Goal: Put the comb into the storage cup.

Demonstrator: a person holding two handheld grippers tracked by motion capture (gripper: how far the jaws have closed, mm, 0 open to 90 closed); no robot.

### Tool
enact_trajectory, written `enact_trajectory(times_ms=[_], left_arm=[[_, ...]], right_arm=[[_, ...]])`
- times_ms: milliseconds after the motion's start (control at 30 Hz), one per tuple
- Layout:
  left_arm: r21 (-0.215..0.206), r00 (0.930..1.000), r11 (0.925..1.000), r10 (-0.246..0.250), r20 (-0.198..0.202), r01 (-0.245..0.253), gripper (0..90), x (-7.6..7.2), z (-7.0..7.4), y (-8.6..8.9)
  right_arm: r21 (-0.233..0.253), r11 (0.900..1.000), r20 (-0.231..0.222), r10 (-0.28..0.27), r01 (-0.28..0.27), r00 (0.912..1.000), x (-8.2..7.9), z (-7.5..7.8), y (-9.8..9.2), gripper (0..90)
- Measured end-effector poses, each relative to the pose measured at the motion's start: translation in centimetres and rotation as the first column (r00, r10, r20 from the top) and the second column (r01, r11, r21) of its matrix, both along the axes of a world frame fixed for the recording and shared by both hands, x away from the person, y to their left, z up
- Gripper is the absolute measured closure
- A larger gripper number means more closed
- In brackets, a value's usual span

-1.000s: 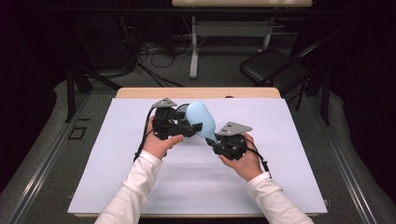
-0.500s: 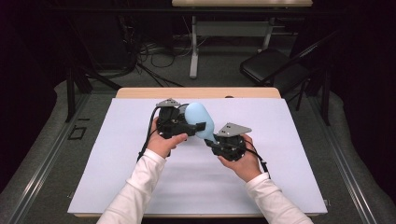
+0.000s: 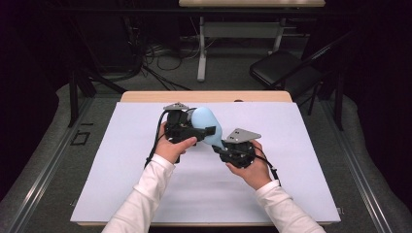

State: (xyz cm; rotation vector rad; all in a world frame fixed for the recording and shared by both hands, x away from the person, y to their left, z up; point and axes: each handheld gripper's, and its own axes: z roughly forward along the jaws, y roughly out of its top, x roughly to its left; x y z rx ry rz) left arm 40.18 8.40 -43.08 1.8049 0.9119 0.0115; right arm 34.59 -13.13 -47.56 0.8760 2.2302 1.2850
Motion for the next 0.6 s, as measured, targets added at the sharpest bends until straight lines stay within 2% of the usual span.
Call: enact_trajectory(times_ms=[33,133,167,300,367,600], left_arm=[[-0.004,1.0,1.0,0.001,-0.007,-0.001,22.2,0.06,0.03,0.09],[-0.021,0.9999,0.9998,-0.003,-0.013,0.002,23.2,0.12,0.01,0.12],[-0.029,0.9997,0.9995,-0.014,-0.018,0.013,26.6,0.17,0.0,0.14],[-0.029,0.9995,0.9994,-0.019,-0.023,0.018,29.4,0.23,-0.03,0.13],[-0.031,0.999,0.9993,-0.023,-0.039,0.021,31.9,0.26,-0.06,0.16],[-0.051,0.9977,0.9984,-0.027,-0.062,0.024,32.5,0.4,-0.09,0.3]], right_arm=[[0.0,1.0,0.0,0.0,0.0,1.0,-0.01,-0.01,0.0,69.6],[0.001,1.0,0.0,0.001,-0.001,1.0,-0.02,-0.02,-0.01,69.6],[0.002,1.0,0.002,0.001,-0.001,1.0,-0.02,-0.03,0.0,69.6],[0.003,1.0,0.004,0.004,-0.004,1.0,-0.04,-0.05,0.01,69.6],[0.004,1.0,0.003,0.003,-0.003,1.0,-0.05,-0.07,0.02,69.6],[0.004,1.0,-0.003,0.007,-0.007,1.0,-0.06,-0.22,0.13,69.6]])
